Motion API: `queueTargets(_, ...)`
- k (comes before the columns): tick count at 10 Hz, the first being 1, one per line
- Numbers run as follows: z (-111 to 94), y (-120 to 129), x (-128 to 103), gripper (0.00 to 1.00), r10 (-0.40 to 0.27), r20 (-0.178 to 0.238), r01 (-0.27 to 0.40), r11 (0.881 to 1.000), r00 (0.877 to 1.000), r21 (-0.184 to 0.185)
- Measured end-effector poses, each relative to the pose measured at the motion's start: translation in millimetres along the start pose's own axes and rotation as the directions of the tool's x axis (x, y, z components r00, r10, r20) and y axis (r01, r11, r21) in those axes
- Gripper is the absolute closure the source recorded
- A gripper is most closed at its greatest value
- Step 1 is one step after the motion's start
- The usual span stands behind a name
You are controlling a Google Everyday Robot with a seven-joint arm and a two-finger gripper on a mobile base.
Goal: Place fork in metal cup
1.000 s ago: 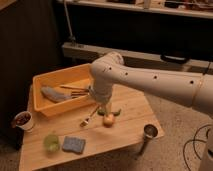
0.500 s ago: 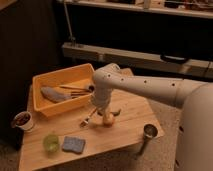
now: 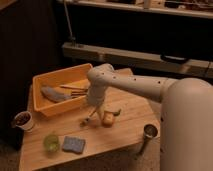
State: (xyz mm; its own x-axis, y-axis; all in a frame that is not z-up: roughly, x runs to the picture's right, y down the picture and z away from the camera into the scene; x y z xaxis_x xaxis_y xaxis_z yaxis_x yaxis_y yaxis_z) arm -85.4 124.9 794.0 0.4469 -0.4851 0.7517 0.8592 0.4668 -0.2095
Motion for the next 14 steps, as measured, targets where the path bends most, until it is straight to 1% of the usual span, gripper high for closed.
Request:
queueTargets(1, 9.6, 1.7, 1.9, 0.26, 0.001, 0.007, -0.001, 1.0, 1.0, -0.01)
queueTargets(4, 28.4, -1.5, 8.1, 0.26, -0.006, 0.008, 0.006, 1.0, 1.0, -0.003)
queueTargets(6, 36.9, -5.2, 11.4, 0.26, -0.011, 0.01, 0.011, 1.0, 1.0, -0.01)
queueTargets(8, 47.5, -7.3, 13.2, 0.26, -0.019, 0.012, 0.019, 0.999, 1.0, -0.027)
queueTargets(10, 60.3, -4.1, 17.3, 0.26, -0.01, 0.014, 0.011, 0.999, 1.0, -0.038)
queueTargets(12, 68.0, -1.8, 23.8, 0.27, 0.002, 0.014, -0.002, 1.0, 1.0, -0.016)
queueTargets(13, 68.1, -1.6, 26.1, 0.31, 0.003, 0.014, -0.003, 1.0, 1.0, -0.007)
queueTargets(14, 66.2, -3.1, 28.2, 0.43, 0.001, 0.01, -0.001, 1.0, 1.0, 0.003)
